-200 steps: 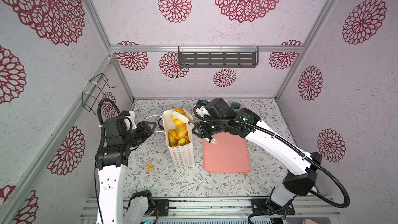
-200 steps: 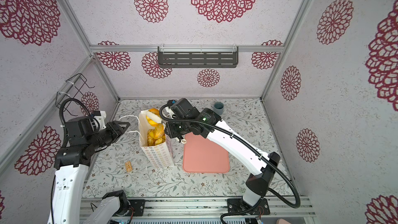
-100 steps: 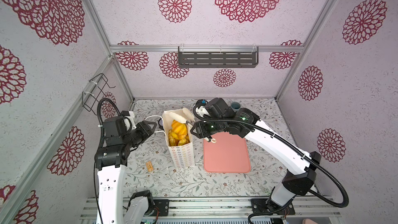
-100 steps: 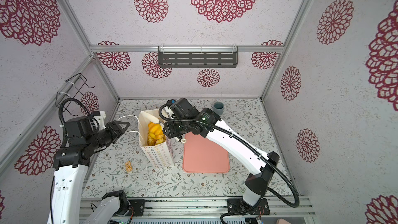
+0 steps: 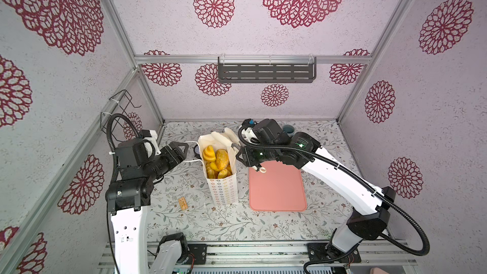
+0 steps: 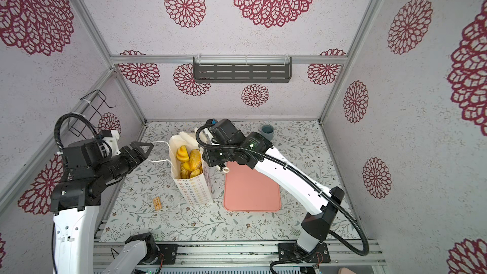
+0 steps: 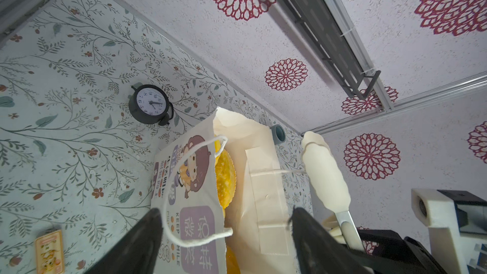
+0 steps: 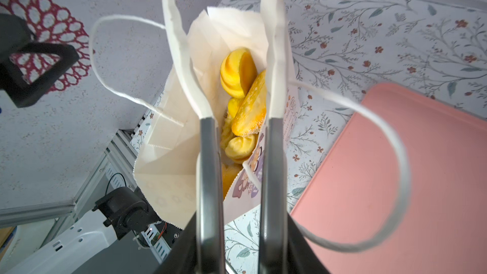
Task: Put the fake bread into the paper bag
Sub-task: 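Set the tongs down beside the tray while the left gripper releases the bag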
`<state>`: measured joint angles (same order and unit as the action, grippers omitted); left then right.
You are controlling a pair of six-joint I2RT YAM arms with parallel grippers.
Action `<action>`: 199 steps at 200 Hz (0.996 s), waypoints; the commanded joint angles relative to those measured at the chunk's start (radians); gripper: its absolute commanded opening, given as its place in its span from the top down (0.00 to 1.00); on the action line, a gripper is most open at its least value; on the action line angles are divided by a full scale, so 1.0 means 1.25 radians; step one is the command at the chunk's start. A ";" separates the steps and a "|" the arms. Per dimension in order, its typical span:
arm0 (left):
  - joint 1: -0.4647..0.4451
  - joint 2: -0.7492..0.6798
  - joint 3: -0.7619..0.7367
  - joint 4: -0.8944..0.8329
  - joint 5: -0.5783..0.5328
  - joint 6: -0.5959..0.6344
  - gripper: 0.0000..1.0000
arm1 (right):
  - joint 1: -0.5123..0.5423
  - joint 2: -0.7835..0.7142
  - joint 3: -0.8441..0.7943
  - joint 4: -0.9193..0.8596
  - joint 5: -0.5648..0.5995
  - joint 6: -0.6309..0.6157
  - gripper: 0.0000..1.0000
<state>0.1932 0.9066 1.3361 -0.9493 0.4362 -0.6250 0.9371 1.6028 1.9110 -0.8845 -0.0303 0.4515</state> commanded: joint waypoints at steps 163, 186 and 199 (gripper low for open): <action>0.131 -0.043 -0.320 0.285 -0.221 -0.141 0.03 | -0.767 -0.181 -0.729 0.258 0.114 -0.113 0.60; 0.143 -0.012 -0.358 0.335 -0.209 -0.166 0.03 | -0.772 -0.119 -0.714 0.277 0.111 -0.128 0.59; 0.147 0.000 -0.373 0.363 -0.204 -0.179 0.03 | -0.773 -0.091 -0.706 0.291 0.116 -0.143 0.57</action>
<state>0.3622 0.8875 0.8948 -0.6243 0.1669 -0.7921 -0.0257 1.4624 0.9813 -0.6071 0.1009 0.3279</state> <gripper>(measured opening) 0.974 0.418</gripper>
